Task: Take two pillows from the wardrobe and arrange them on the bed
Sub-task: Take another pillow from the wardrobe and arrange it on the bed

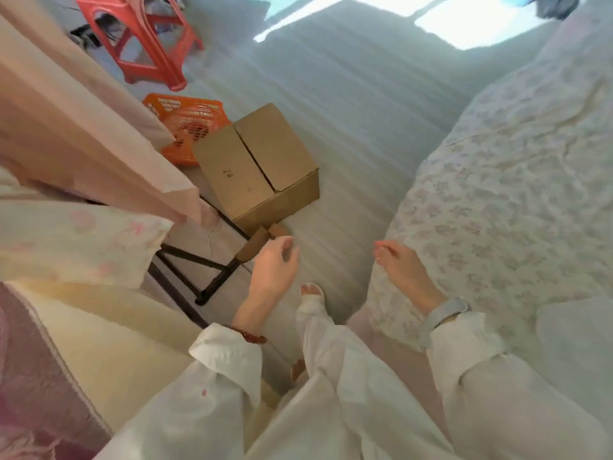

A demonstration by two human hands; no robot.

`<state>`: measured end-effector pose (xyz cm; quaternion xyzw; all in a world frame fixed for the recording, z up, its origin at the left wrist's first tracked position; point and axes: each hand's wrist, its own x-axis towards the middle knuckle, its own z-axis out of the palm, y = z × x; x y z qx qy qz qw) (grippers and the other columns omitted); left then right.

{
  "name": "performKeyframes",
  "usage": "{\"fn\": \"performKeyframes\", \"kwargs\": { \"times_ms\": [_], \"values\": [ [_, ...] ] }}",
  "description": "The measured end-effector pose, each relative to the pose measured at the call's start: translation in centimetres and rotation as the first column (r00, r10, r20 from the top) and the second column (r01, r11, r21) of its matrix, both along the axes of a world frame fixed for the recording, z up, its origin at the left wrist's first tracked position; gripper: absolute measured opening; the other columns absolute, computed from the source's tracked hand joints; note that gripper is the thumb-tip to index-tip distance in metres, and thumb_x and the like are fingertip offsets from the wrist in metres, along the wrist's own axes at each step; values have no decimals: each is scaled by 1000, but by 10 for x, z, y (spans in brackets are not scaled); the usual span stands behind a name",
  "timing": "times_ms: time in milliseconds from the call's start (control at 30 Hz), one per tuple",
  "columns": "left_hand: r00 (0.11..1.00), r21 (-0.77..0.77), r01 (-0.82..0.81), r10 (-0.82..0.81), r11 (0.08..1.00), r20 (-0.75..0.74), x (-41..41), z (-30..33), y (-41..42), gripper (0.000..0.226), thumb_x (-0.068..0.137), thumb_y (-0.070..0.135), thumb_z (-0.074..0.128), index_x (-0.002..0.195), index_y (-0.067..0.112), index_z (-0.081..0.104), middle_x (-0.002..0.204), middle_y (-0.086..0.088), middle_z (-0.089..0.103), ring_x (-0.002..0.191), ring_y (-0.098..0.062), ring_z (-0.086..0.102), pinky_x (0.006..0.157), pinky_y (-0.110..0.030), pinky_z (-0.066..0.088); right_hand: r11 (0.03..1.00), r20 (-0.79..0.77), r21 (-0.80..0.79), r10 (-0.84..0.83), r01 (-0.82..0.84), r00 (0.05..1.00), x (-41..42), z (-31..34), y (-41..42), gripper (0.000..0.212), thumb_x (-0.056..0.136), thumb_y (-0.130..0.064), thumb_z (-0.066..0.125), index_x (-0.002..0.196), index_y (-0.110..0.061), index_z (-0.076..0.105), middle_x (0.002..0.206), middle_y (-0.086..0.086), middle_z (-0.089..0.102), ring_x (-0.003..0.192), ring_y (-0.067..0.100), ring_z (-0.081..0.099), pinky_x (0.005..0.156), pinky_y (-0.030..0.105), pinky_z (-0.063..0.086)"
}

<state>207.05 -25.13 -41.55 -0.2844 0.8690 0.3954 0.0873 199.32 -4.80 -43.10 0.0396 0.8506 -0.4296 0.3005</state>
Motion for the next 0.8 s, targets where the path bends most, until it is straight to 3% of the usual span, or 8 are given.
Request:
{"fn": "performKeyframes", "kwargs": {
  "times_ms": [200, 300, 400, 467, 733, 800],
  "values": [
    [998, 26, 69, -69, 997, -8, -132, 1, -28, 34, 92, 28, 47, 123, 15, 51, 124, -6, 56, 111, -18, 53, 89, -27, 41, 993, -12, 33, -112, 112, 994, -120, -3, -26, 29, 91, -16, 44, 116, -7, 56, 116, 13, 62, 106, 26, 55, 84, 26, 36],
    [996, 22, 83, -83, 996, -23, -227, 7, -37, 34, 92, 28, 47, 123, 13, 51, 124, -8, 57, 111, -20, 54, 94, -31, 41, 993, -30, -1, -117, 117, 993, -206, 4, -38, 30, 93, -15, 42, 118, -5, 54, 107, 11, 59, 97, 23, 55, 79, 26, 37],
    [982, 21, 184, -183, 983, -56, -322, 21, -28, 35, 93, 27, 47, 124, 12, 50, 125, -10, 56, 113, -22, 53, 97, -33, 41, 989, -83, 1, -147, 148, 986, -284, 17, -35, 30, 94, -18, 40, 118, -9, 54, 115, 11, 60, 106, 23, 54, 79, 21, 34],
    [965, 27, 248, -245, 968, -91, -377, 32, -19, 35, 93, 28, 46, 125, 13, 50, 126, -8, 56, 115, -21, 51, 99, -36, 41, 978, -98, 10, -206, 208, 974, -327, 27, -25, 29, 93, -18, 41, 117, -10, 55, 120, 12, 60, 111, 23, 53, 78, 17, 32],
    [856, 35, 512, -505, 858, -111, -579, 33, 23, 34, 93, 26, 48, 122, 10, 51, 125, -10, 56, 114, -23, 52, 90, -28, 39, 883, -104, 48, -460, 466, 882, -472, 39, 26, 29, 92, -14, 41, 115, -9, 57, 120, 13, 62, 110, 26, 55, 81, 23, 36],
    [812, 43, 580, -573, 813, -113, -632, 26, 42, 34, 92, 25, 48, 122, 10, 52, 125, -11, 57, 113, -23, 53, 92, -28, 40, 834, -106, 51, -542, 549, 834, -509, 38, 39, 28, 91, -13, 42, 115, -9, 57, 119, 14, 62, 109, 27, 56, 89, 29, 42]
  ]
}}
